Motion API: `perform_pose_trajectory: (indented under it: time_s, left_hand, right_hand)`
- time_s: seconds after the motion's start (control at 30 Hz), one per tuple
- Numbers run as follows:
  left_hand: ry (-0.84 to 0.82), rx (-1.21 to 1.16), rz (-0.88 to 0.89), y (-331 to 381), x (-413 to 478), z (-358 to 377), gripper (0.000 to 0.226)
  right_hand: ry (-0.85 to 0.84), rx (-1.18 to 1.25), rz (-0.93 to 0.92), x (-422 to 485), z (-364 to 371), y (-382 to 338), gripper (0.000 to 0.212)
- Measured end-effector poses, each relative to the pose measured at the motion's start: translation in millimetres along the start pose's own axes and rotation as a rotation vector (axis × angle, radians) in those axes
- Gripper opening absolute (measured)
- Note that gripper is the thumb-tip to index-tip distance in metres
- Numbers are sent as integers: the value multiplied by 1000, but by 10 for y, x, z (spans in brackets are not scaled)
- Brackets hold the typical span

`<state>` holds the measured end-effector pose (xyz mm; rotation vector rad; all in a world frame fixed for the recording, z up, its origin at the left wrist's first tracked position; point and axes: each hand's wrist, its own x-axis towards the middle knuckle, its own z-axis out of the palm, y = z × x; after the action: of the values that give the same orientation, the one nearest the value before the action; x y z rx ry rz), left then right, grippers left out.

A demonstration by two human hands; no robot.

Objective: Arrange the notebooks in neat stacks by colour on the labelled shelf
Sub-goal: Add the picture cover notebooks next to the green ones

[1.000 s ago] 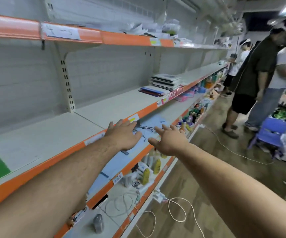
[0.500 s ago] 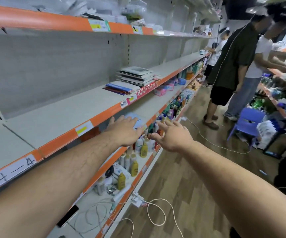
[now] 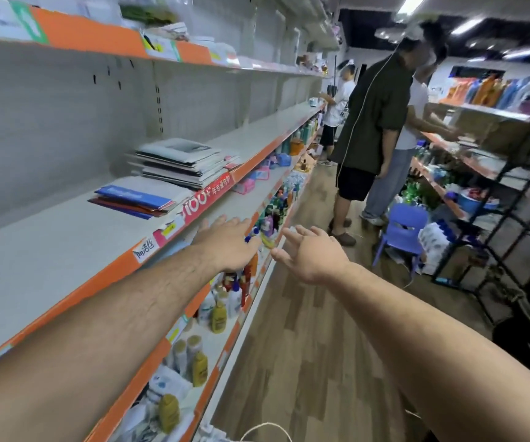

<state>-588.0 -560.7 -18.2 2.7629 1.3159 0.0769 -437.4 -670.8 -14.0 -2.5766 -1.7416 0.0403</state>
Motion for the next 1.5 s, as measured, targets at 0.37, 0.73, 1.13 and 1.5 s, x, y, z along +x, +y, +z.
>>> perform_pose_trajectory:
  time_s: [0.37, 0.73, 1.13, 1.5]
  left_hand:
    - [-6, 16, -19, 178, 1506, 129, 66]
    - [27, 12, -266, 536, 3091, 84, 68]
    - [89, 17, -369, 267, 4456, 55, 60]
    - [120, -7, -544, -636, 5580, -116, 62]
  right_hand:
    - [-9, 22, -84, 1472, 111, 612, 73]
    - [-40, 13, -357, 3512, 81, 1562, 77]
    - [-15, 54, -522, 5126, -1, 1616, 72]
    - [-33, 254, -655, 6681, -79, 813, 61]
